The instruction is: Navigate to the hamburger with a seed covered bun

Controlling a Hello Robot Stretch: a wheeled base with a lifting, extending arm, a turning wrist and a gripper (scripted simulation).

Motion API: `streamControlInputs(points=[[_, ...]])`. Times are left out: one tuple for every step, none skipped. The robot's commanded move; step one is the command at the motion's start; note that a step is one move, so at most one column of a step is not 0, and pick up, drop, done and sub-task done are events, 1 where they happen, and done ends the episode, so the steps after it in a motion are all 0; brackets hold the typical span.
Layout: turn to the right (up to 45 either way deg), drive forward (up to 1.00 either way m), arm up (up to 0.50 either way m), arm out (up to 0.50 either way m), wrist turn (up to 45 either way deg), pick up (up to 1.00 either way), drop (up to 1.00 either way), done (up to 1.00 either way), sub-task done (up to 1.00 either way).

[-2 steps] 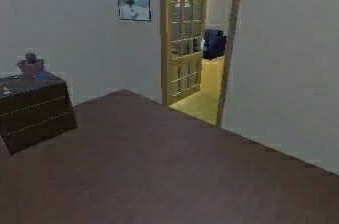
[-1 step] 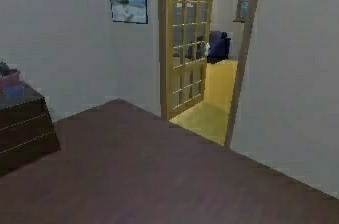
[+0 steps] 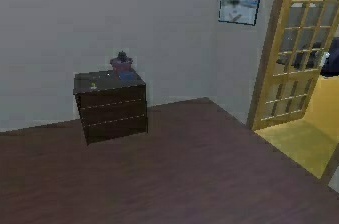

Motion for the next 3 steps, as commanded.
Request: streamControlInputs(points=[[0.0,0.35,0.0,0.0,0.0,0.0,0.0,0.0,0.0],[24.0,0.0,0.0,0.0,0.0,0.0,0.0,0.0,0.0],[0.0,1.0,0.0,0.0,0.0,0.0,0.0,0.0,0.0]])
